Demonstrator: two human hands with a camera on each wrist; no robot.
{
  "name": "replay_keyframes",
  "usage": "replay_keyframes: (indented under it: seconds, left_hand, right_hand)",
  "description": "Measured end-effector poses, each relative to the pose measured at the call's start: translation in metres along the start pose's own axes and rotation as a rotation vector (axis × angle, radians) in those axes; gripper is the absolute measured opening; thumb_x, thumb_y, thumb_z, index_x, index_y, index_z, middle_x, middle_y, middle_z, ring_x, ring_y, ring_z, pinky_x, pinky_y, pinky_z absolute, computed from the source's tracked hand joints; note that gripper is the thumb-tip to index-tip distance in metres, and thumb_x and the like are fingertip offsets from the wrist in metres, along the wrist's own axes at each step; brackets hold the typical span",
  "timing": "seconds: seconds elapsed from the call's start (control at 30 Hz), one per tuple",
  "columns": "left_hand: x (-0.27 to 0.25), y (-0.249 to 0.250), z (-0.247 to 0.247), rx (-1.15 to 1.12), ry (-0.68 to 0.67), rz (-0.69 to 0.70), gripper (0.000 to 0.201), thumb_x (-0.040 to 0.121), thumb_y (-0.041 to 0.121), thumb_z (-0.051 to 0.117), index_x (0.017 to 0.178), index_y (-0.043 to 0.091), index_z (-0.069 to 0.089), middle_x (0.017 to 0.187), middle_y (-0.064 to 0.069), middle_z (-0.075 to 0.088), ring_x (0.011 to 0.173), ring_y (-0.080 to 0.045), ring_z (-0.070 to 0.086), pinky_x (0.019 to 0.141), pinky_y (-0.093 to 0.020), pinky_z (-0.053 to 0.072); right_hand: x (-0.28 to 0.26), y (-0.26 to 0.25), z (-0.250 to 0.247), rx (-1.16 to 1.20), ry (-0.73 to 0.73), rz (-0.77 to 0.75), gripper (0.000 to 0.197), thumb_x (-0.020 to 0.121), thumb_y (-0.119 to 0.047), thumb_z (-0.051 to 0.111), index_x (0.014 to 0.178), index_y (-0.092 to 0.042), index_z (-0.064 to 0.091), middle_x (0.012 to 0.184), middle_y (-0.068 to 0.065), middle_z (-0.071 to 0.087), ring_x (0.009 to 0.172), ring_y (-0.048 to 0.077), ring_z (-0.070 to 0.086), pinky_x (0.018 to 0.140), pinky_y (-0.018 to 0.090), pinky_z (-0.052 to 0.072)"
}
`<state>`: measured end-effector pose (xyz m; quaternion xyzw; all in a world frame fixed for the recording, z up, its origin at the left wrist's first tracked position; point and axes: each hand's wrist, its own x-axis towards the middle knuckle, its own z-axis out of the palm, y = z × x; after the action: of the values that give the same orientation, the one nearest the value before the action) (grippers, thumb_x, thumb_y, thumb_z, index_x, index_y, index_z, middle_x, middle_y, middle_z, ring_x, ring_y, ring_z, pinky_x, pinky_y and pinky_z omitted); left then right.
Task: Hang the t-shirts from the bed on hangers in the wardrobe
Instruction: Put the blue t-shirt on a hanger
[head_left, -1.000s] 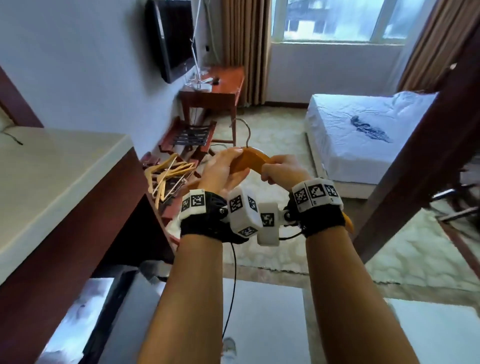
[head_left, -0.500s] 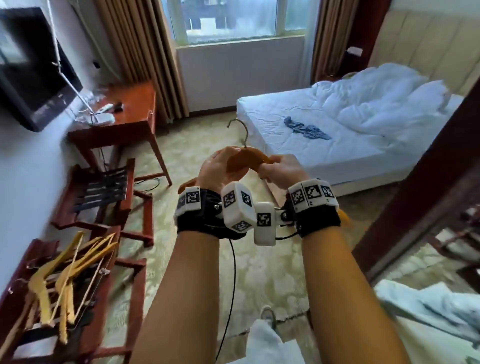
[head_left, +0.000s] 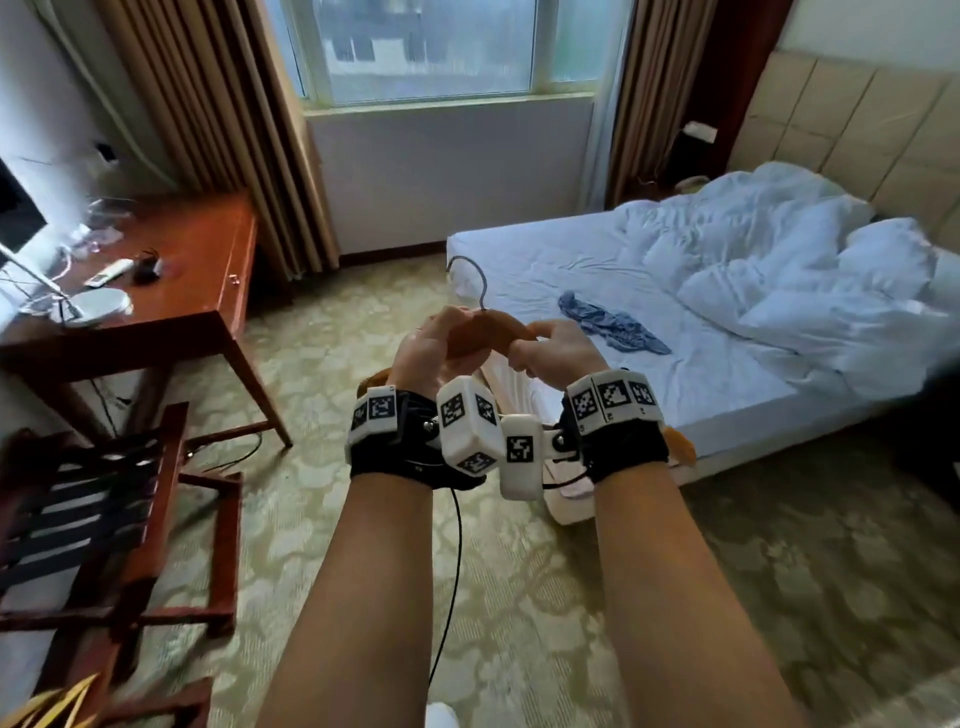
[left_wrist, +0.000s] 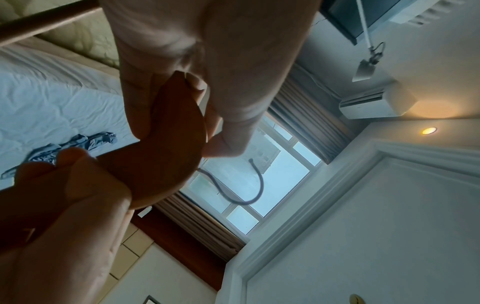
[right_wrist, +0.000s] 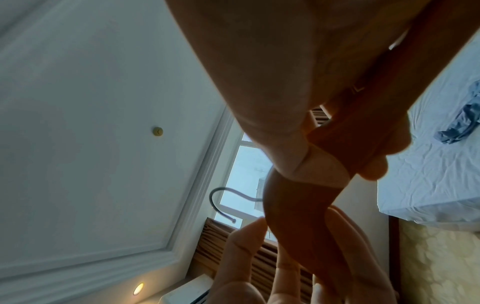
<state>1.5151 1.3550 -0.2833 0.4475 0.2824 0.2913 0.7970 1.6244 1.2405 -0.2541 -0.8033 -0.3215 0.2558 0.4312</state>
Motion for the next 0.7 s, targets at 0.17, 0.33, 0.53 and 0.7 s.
replay_keyframes:
  seconds: [0.17, 0.33, 0.53, 0.7]
  left_hand:
    - [0.156, 0.017, 0.001, 0.016, -0.119, -0.068, 0.032, 0.077, 0.023, 0.064, 0.102, 0.004, 0.057, 0.104, -0.016, 0.045, 0.090, -0.024, 0.045, 0.072, -0.030, 0.039]
    - [0.300, 0.049, 0.021, 0.129, -0.287, -0.115, 0.021, 0.083, 0.023, 0.057, 0.081, 0.008, 0.072, 0.100, -0.018, 0.045, 0.080, -0.021, 0.047, 0.071, -0.029, 0.037]
    - [0.447, 0.057, 0.059, 0.179, -0.348, -0.210, 0.036, 0.083, 0.019, 0.064, 0.108, -0.007, 0.061, 0.107, -0.026, 0.061, 0.098, -0.030, 0.060, 0.081, -0.032, 0.052]
    - [0.559, 0.027, 0.099, 0.268, -0.417, -0.327, 0.070, 0.069, 0.031, 0.078, 0.126, -0.004, 0.058, 0.128, -0.022, 0.060, 0.120, -0.030, 0.060, 0.086, -0.034, 0.057]
  right_hand:
    - [0.145, -0.004, 0.000, -0.014, 0.059, 0.032, 0.009, 0.077, -0.012, 0.068, 0.081, -0.020, 0.069, 0.066, -0.003, 0.063, 0.068, 0.012, 0.056, 0.068, 0.025, 0.044]
    - [0.283, -0.018, -0.007, 0.008, 0.153, 0.115, 0.011, 0.076, -0.012, 0.067, 0.073, -0.022, 0.065, 0.066, -0.002, 0.063, 0.070, 0.016, 0.057, 0.072, 0.030, 0.047]
    - [0.407, -0.016, -0.035, 0.054, 0.268, 0.194, 0.008, 0.073, -0.015, 0.067, 0.072, -0.023, 0.065, 0.067, -0.003, 0.064, 0.073, 0.019, 0.058, 0.074, 0.034, 0.048]
    - [0.500, 0.015, -0.062, 0.073, 0.301, 0.240, 0.007, 0.073, -0.019, 0.066, 0.078, -0.024, 0.065, 0.077, 0.003, 0.067, 0.083, 0.026, 0.065, 0.084, 0.042, 0.055]
